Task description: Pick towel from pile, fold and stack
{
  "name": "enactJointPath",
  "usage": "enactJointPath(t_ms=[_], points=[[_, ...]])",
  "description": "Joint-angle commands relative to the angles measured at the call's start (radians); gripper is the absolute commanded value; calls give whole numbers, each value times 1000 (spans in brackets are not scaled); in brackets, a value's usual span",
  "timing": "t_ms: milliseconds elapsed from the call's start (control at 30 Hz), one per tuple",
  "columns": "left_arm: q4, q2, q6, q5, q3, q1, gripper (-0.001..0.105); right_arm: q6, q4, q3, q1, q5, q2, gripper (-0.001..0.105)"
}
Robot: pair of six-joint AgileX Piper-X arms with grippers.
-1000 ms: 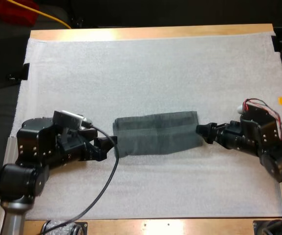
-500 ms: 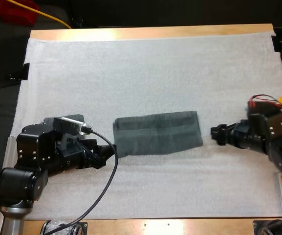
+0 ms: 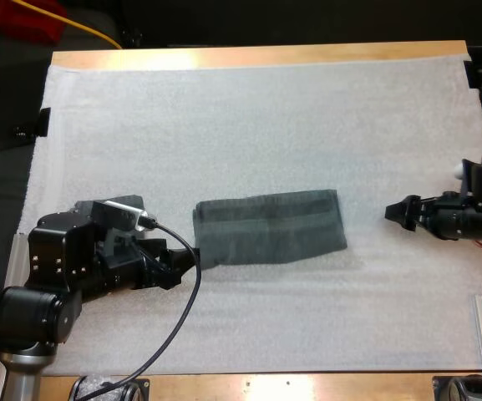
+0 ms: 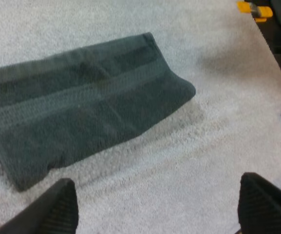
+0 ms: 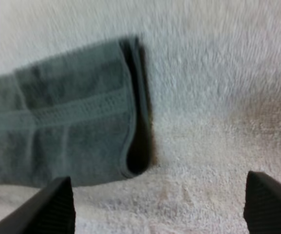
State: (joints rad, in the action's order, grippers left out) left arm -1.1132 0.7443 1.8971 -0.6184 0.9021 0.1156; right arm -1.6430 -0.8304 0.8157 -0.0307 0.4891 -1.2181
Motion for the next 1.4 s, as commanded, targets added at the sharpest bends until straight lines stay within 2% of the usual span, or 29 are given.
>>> enactJointPath(t_ms=[0,167,500,667,1033,1367], points=[[-10,-3,5,-10,3,-3,66,-20,10,7,5,28,-16,70],[-42,-3,-18,-10,3,-3,66,-14,75,7,5,117,-133,70],[-49,-3,-19,-8,3,-3,66,89,252,7,2,189,-303,70],[-49,-3,-21,-8,3,-3,66,133,327,7,-26,191,-358,70],[-56,-3,-23,-8,3,-3,66,276,482,7,-170,184,-479,70],[-71,-3,-39,-8,3,-3,66,324,504,7,-287,181,-519,70]])
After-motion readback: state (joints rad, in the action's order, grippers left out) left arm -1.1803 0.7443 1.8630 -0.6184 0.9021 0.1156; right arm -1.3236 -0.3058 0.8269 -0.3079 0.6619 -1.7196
